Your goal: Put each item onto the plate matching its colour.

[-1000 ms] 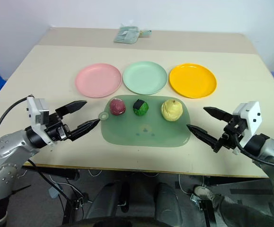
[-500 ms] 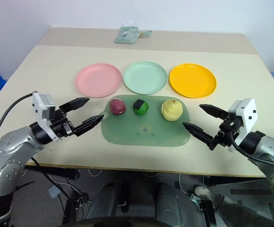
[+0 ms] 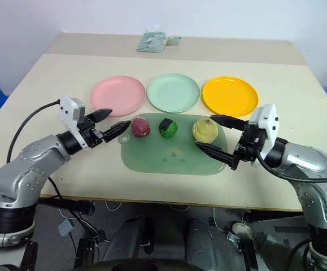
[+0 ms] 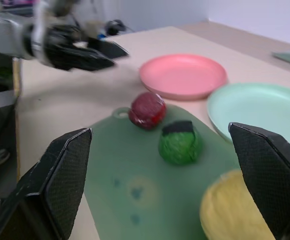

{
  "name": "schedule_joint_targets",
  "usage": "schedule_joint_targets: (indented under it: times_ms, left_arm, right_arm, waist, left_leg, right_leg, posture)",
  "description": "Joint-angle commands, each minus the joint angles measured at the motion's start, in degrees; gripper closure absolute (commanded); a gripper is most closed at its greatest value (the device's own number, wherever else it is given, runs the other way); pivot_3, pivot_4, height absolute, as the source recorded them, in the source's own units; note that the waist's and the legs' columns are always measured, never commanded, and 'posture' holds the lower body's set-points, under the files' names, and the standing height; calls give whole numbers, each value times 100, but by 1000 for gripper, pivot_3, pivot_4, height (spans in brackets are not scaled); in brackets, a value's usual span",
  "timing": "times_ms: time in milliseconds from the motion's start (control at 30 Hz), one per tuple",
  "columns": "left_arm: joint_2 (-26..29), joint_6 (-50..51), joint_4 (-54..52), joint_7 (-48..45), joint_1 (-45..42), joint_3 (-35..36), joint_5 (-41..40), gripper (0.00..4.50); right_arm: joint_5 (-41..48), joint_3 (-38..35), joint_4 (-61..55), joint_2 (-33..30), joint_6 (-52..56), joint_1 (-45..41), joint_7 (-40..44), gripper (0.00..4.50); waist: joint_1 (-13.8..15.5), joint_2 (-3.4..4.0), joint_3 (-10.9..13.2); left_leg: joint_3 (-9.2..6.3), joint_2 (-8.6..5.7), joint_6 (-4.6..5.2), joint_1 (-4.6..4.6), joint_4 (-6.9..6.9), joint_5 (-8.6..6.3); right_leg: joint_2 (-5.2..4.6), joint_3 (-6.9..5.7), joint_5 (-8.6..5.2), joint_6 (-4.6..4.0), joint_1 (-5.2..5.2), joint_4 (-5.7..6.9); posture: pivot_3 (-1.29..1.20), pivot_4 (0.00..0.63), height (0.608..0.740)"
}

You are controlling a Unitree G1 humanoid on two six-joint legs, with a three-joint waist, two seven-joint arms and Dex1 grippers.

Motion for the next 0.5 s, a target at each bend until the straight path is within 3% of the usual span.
schedule_joint_targets:
  times_ms: [33, 500]
  left_arm:
    - [-98, -61, 132, -28, -189, -115, 156, 0]
    - [-253, -369, 1397, -683, -741, -603, 866, 0]
  right_arm:
    - [-87, 81, 27, 32, -193, -168, 104, 37]
    - [-248, 163, 59, 155, -359, -201, 63, 37]
  waist:
    - [-8, 0, 0]
    - [-6, 0, 0]
  left_leg:
    - [0, 0, 0, 0, 1, 0]
    - [-2, 1, -5, 1, 2, 3]
  right_leg:
    - [0, 0, 5, 8, 0, 0]
    - [1, 0, 8, 11, -2, 6]
  posture:
    - [0, 150, 740]
    - [0, 150, 740]
